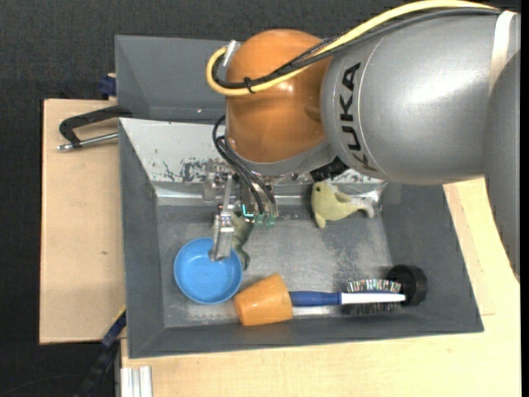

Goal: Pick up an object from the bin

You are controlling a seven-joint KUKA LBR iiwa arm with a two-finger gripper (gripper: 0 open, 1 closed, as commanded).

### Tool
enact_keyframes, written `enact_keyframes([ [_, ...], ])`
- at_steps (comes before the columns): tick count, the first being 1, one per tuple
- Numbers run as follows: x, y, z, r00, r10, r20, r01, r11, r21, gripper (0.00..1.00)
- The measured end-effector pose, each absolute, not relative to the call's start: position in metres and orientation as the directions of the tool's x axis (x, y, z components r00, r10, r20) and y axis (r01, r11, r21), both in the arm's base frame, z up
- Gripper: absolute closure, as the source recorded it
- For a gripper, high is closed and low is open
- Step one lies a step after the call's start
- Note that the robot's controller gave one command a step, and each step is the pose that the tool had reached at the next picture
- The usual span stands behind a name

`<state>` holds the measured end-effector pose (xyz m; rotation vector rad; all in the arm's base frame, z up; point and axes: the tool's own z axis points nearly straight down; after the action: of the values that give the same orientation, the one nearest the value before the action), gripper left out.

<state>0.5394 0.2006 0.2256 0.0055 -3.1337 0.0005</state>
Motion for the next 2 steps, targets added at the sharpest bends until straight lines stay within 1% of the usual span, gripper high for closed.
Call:
enact_keyframes([
  [1,0.5274,0.1915,0.0760,-0.977,-0.214,-0.005,-0.214,0.977,0.002,0.00],
  [2,0.5272,0.1911,0.0772,-0.977,-0.213,-0.004,-0.213,0.977,0.002,1.00],
])
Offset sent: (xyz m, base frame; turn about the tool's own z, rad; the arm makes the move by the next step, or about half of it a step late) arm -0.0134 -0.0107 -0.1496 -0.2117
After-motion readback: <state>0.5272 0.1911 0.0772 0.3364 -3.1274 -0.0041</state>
